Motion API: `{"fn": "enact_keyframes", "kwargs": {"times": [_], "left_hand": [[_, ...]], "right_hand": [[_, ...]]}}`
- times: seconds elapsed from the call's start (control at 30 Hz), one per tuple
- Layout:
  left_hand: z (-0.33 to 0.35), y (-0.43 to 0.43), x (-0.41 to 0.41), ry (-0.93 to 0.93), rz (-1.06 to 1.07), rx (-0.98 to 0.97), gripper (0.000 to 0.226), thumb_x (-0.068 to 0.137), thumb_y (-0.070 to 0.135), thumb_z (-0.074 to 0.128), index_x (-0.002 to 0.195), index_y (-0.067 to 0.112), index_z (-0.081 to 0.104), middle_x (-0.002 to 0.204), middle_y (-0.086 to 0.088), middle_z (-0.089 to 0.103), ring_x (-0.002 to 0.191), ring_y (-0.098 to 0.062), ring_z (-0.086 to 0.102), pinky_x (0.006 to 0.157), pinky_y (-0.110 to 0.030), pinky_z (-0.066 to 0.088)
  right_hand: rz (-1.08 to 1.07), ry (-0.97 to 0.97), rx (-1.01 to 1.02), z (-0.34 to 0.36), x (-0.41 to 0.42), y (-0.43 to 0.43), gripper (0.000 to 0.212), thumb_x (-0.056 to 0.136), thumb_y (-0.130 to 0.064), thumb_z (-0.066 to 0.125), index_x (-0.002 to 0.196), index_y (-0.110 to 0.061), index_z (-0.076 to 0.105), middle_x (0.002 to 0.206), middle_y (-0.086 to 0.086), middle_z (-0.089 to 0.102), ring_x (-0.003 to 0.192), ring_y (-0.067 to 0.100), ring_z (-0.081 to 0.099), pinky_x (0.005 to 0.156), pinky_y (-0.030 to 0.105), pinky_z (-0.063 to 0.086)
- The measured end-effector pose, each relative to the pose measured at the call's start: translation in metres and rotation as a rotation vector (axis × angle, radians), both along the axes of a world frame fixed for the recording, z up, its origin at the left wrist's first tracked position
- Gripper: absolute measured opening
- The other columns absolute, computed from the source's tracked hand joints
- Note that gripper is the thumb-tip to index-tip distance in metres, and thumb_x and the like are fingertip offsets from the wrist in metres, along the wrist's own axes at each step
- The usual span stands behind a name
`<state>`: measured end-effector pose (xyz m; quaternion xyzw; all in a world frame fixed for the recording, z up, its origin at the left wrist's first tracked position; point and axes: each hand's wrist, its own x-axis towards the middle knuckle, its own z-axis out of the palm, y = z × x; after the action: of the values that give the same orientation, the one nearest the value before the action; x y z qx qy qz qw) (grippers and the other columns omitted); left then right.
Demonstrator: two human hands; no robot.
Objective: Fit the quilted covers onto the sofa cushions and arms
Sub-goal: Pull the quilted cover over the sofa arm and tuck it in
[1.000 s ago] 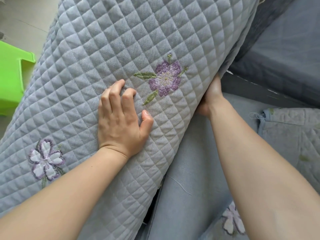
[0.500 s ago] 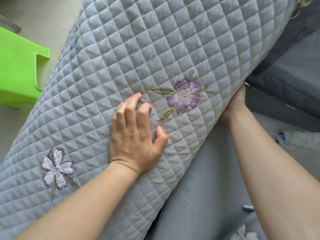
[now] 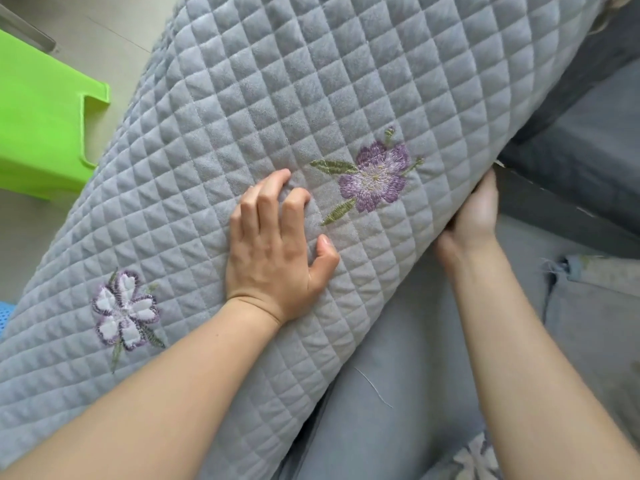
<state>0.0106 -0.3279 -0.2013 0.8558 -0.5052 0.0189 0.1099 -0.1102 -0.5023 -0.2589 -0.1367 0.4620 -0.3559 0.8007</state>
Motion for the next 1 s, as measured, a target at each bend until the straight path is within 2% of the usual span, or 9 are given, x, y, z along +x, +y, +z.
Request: {"fn": "enact_keyframes", "kwargs": {"times": [0.2, 0.3, 0.43, 0.63, 0.87, 1.0], "left_hand": [[-0.004, 0.0, 0.001, -0.025, -0.006, -0.025, 0.046, 0.079, 0.037, 0.046, 0.113, 0.006, 0.047, 0.129, -0.023, 0.049, 0.119, -0.032, 0.037, 0.099, -0.045, 0.032], [-0.004, 0.0, 0.001, -0.034, -0.014, -0.026, 0.046, 0.079, 0.037, 0.046, 0.113, 0.005, 0.048, 0.129, -0.023, 0.05, 0.119, -0.032, 0.036, 0.098, -0.046, 0.032], [-0.004, 0.001, 0.0, -0.037, -0.01, -0.027, 0.048, 0.079, 0.036, 0.045, 0.114, 0.004, 0.048, 0.129, -0.024, 0.05, 0.119, -0.033, 0.036, 0.098, -0.046, 0.032], [-0.005, 0.001, 0.0, -0.034, -0.011, -0.01, 0.048, 0.079, 0.036, 0.044, 0.116, 0.005, 0.045, 0.129, -0.026, 0.05, 0.12, -0.034, 0.036, 0.1, -0.048, 0.032], [-0.002, -0.001, -0.002, -0.041, -0.006, 0.023, 0.051, 0.079, 0.037, 0.044, 0.114, 0.001, 0.05, 0.13, -0.026, 0.049, 0.119, -0.035, 0.036, 0.098, -0.048, 0.033], [0.0, -0.001, 0.003, -0.037, 0.017, 0.014, 0.052, 0.079, 0.041, 0.042, 0.114, 0.003, 0.049, 0.131, -0.022, 0.046, 0.12, -0.032, 0.033, 0.097, -0.046, 0.03]], "right_hand": [[0.09, 0.052, 0.024, 0.002, -0.017, 0.053, 0.049, 0.102, -0.041, 0.027, 0.138, -0.015, 0.048, 0.136, 0.003, 0.056, 0.127, 0.018, 0.051, 0.112, 0.041, 0.034], [0.131, 0.179, 0.081, 0.003, -0.011, 0.06, 0.053, 0.101, -0.047, 0.024, 0.135, -0.018, 0.051, 0.133, 0.002, 0.058, 0.123, 0.018, 0.053, 0.109, 0.042, 0.039], [0.201, 0.245, 0.117, -0.003, -0.012, 0.052, 0.056, 0.099, -0.05, 0.019, 0.13, -0.022, 0.056, 0.13, -0.001, 0.061, 0.121, 0.019, 0.055, 0.107, 0.043, 0.041], [0.169, 0.118, 0.196, -0.008, -0.005, 0.05, 0.06, 0.095, -0.058, 0.023, 0.131, -0.023, 0.056, 0.128, 0.001, 0.062, 0.12, 0.023, 0.056, 0.106, 0.047, 0.041], [0.115, 0.146, 0.217, -0.009, 0.006, 0.044, 0.065, 0.094, -0.058, 0.021, 0.134, -0.018, 0.054, 0.13, 0.008, 0.06, 0.12, 0.028, 0.055, 0.107, 0.046, 0.039], [0.042, 0.161, 0.138, -0.008, 0.008, 0.054, 0.058, 0.097, -0.054, 0.026, 0.129, -0.016, 0.056, 0.131, 0.007, 0.06, 0.12, 0.025, 0.054, 0.107, 0.04, 0.041]]}}
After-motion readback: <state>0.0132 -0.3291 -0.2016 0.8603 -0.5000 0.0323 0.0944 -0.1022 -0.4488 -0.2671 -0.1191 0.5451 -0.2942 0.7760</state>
